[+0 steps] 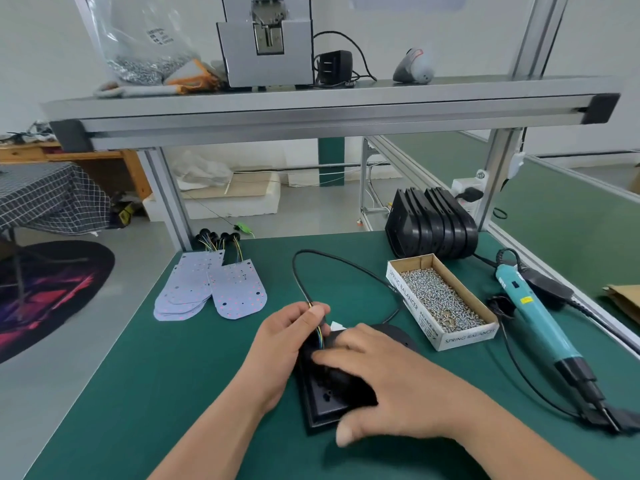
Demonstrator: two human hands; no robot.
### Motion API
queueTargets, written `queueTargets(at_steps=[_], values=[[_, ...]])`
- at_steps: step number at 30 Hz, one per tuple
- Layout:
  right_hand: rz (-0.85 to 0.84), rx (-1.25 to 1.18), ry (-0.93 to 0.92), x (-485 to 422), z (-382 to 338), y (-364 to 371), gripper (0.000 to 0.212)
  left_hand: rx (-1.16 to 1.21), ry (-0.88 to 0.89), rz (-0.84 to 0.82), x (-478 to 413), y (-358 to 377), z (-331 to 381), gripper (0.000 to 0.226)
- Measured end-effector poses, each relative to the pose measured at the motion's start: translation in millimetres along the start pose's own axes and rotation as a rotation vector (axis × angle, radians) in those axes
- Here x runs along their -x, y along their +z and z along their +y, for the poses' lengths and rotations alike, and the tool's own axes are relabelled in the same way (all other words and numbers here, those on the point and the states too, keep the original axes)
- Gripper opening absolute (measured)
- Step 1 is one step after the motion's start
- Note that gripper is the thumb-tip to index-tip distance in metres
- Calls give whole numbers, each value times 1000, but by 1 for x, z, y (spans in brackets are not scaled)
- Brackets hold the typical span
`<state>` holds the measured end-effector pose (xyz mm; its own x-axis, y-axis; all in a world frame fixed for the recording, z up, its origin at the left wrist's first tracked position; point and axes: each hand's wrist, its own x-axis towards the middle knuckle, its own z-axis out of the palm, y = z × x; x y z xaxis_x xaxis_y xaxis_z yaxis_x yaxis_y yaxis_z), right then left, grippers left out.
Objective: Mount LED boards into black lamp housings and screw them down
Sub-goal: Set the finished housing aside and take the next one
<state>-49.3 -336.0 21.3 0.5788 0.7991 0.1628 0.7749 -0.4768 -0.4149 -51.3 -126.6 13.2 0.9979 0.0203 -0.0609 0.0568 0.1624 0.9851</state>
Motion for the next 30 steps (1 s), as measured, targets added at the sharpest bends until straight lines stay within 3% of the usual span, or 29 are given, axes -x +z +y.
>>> queueTargets(at_steps=[3, 5, 9, 14, 19, 25, 28, 30], values=[[308, -407, 192, -5, 3, -5, 47, -141, 95, 0, 2, 3, -1, 27], [484, -550, 316, -16, 3, -7, 34, -304, 173, -36, 2, 3, -4, 21], [498, -732, 384, -44, 1, -10, 48, -529, 254, -73, 6, 12, -9, 23], [552, -932, 351, -55, 3, -1, 29, -694, 323, -20, 9, 19, -14, 26], [709, -906, 359, -51, 8, 3, 19, -659, 283, -45, 6, 17, -17, 39], [845, -990, 390, -53, 5, 8, 23, -578, 293, -204, 7, 9, -8, 53], [880, -1005, 367, -52, 4, 9, 24, -587, 267, -224, 7, 5, -10, 48], [891, -1027, 373, -51, 4, 10, 23, -584, 233, -248, 7, 3, -13, 30]])
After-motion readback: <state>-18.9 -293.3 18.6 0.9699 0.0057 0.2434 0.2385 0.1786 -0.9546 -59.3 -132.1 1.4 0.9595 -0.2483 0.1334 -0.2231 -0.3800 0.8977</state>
